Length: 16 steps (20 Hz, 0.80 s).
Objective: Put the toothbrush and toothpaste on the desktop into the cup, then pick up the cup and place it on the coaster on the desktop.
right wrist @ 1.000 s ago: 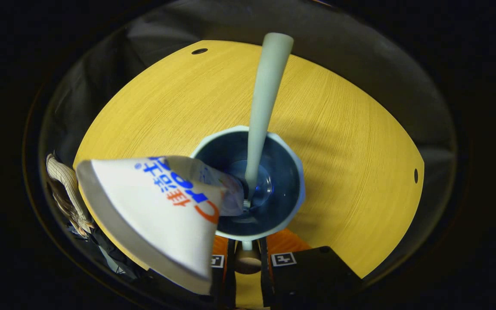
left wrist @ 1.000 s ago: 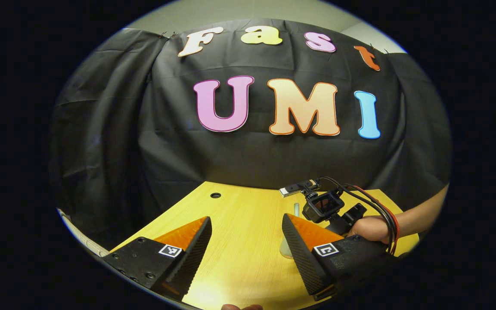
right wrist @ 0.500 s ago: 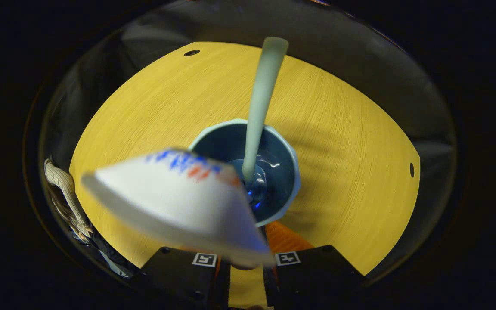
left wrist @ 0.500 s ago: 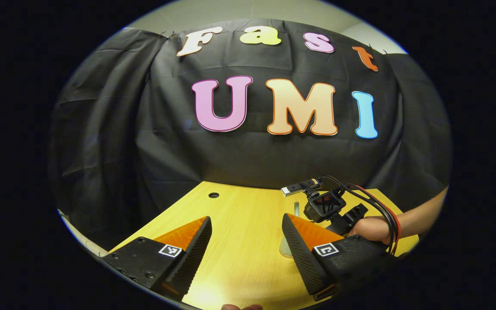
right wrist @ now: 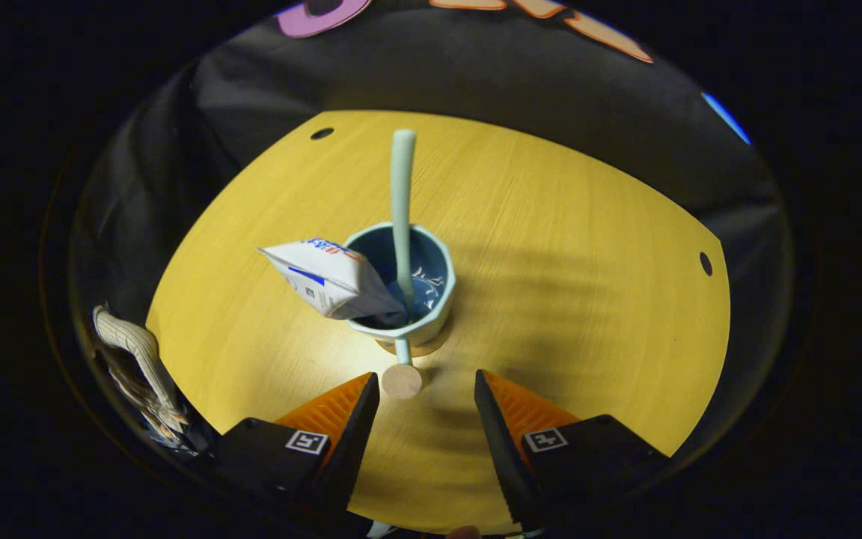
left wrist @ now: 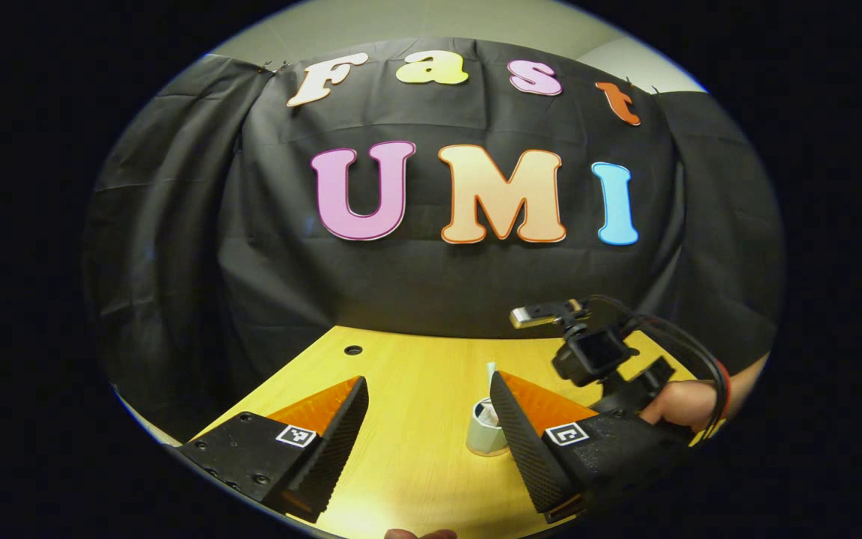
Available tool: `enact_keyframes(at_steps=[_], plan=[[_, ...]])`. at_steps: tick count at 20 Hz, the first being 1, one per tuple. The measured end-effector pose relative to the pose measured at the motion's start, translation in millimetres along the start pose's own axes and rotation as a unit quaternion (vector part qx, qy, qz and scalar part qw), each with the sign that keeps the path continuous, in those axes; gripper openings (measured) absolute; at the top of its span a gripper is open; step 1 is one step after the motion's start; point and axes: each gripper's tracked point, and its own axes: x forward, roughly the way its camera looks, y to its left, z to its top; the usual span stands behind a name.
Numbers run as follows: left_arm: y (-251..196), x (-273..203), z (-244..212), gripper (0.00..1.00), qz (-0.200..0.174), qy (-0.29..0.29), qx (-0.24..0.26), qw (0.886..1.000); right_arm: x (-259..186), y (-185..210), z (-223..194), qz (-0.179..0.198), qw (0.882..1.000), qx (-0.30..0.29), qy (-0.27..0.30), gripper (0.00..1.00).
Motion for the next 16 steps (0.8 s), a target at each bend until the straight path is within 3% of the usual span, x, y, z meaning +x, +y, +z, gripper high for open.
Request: enact_keyframes(at_steps=[1,2,5,7,12,16], plan=[[-7.8,1.1,3.6,0.95,-0.007,-0.002,0.000,1.000,-16.9,-10.7,4.8,-0.007,1.000,0.013,-0.027,0.82],[-15.0,2.5,8.4,0.95,-0.013,-0.006,0.002,1.000,-33.1,-27.1,10.0,-0.025,0.998,0.015,-0.061,0.92],[-38.3,7.5,25.8,0.95,-0.031,-0.018,0.008,0.999,-95.8,-63.5,29.8,-0.058,0.983,0.033,-0.171,0.84],[-53.0,9.3,37.4,0.94,-0.041,-0.026,0.014,0.999,-138.6,-78.1,39.4,-0.064,0.968,0.058,-0.234,0.86],[-90.5,4.0,65.2,0.95,-0.059,-0.048,0.021,0.997,-238.9,-117.2,61.0,-0.115,0.910,0.089,-0.389,0.85],[-109.0,-6.0,80.6,0.94,-0.063,-0.067,0.015,0.996,-293.8,-134.3,58.9,-0.150,0.870,0.101,-0.459,0.89]])
